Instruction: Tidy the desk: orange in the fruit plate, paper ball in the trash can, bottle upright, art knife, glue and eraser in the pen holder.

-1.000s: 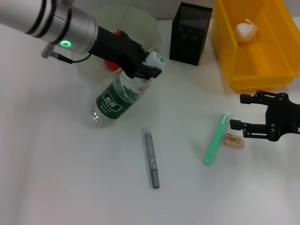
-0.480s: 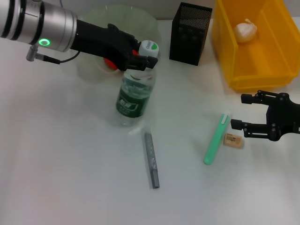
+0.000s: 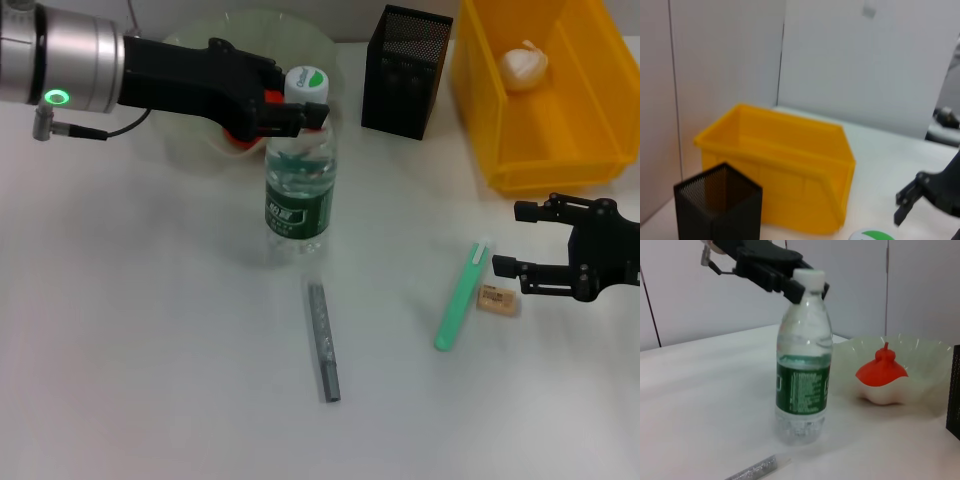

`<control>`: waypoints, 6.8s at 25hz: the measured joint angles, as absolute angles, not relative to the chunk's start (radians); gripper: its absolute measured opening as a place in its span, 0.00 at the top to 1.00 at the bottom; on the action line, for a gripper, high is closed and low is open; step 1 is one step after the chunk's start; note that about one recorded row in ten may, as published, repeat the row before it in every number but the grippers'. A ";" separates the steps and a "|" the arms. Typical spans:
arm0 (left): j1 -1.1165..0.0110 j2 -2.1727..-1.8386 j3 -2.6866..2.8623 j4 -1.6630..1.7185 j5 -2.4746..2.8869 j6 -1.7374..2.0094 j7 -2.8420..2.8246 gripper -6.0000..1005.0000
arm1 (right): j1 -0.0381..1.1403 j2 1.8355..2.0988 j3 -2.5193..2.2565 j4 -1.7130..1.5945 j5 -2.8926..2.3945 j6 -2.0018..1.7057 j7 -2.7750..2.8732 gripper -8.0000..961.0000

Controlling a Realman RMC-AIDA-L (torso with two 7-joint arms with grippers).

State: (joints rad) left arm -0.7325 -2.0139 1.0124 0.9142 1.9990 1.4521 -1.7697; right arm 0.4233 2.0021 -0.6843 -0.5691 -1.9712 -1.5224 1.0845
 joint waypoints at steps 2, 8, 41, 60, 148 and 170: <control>-0.697 -2.010 0.981 0.915 1.932 1.485 -1.709 0.57 | 0.423 2.002 -0.684 -0.569 -1.971 -1.524 1.084 0.18; -0.661 -2.014 0.890 0.913 1.924 1.514 -1.658 0.57 | 0.423 2.004 -0.683 -0.569 -1.971 -1.525 1.084 0.18; -0.542 -2.041 0.524 0.733 1.896 1.436 -1.312 0.57 | 0.425 2.010 -0.681 -0.569 -1.965 -1.524 1.084 0.18; -0.541 -2.059 0.527 0.687 1.890 1.336 -1.245 0.56 | 0.425 2.010 -0.681 -0.569 -1.968 -1.525 1.084 0.18; -0.404 -2.058 0.823 0.458 1.928 1.566 -0.931 0.20 | 0.593 1.995 -0.811 -1.189 -2.183 -1.843 2.140 0.18; -0.424 -2.065 0.821 0.455 1.916 1.565 -0.942 0.20 | 1.049 2.057 -1.054 -0.943 -2.869 -1.816 2.675 0.18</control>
State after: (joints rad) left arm -0.4237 -2.0652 0.8206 0.4555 1.9163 1.5646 -0.9416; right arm 1.0489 2.0567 -1.0536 -0.9427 -2.8688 -1.8157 2.6745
